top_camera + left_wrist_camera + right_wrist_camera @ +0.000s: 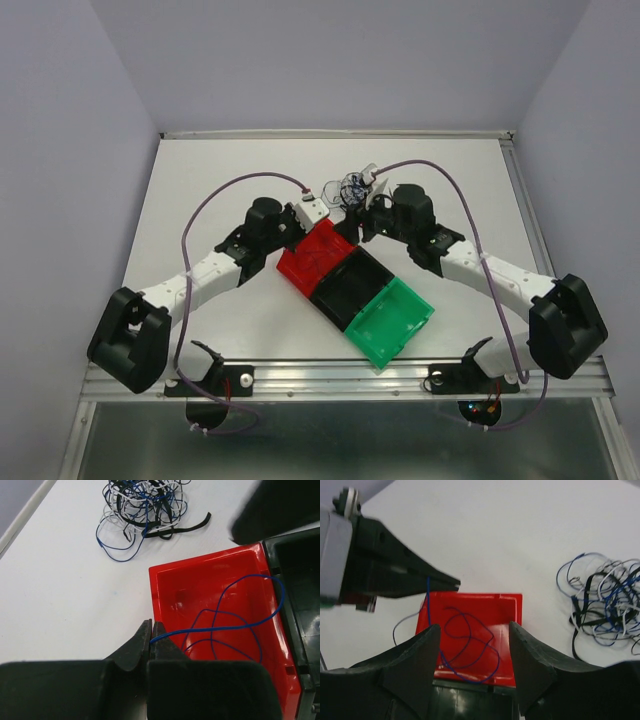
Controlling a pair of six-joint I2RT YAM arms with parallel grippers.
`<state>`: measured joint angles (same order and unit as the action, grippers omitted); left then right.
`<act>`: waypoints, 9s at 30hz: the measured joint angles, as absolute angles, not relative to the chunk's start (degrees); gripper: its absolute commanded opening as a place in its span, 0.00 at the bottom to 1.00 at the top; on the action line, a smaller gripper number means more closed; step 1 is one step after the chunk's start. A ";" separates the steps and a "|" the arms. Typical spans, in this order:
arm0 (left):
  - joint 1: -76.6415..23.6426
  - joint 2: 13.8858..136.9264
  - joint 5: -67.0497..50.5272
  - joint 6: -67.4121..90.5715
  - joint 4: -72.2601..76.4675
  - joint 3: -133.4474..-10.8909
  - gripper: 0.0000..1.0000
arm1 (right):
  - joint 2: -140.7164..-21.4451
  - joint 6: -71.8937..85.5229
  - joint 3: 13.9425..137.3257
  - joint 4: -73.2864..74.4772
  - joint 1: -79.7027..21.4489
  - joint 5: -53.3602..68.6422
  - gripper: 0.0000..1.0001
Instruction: Untangle the cables
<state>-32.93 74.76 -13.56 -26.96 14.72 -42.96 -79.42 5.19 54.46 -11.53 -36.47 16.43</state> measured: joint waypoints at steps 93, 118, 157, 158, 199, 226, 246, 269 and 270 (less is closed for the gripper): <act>-23.33 76.01 -27.59 -20.43 10.90 -46.63 0.59 | -88.36 4.89 51.57 -12.73 -36.40 25.30 0.69; -16.71 96.90 -21.67 -20.25 10.61 -67.02 0.86 | -136.53 8.86 114.65 13.52 -26.87 -9.61 0.64; -19.57 117.05 -28.51 -32.23 -3.57 -86.26 0.85 | -99.50 20.32 59.70 -21.21 -23.64 -13.89 0.00; -19.53 116.84 -28.47 -32.29 -3.44 -86.26 0.85 | -99.02 20.23 60.01 -21.21 -23.64 -12.86 0.01; -24.34 98.21 -48.80 -16.36 16.91 -81.43 0.81 | -85.89 16.71 67.37 -30.00 -23.68 11.00 0.01; -38.96 86.85 -33.67 -10.63 41.01 -57.52 0.76 | -86.96 25.76 65.04 -37.65 -26.02 -18.90 0.00; -42.33 105.82 -24.60 -12.05 32.42 -72.64 0.75 | -88.88 25.39 65.52 -38.65 -31.27 -25.82 0.01; -42.48 106.28 -16.01 -13.93 38.52 -67.18 0.00 | -88.88 28.03 65.47 -45.63 -33.87 -37.19 0.00; -42.37 105.86 -16.88 -14.50 37.21 -67.07 0.00 | -88.88 27.46 65.47 -45.82 -33.98 -39.59 0.00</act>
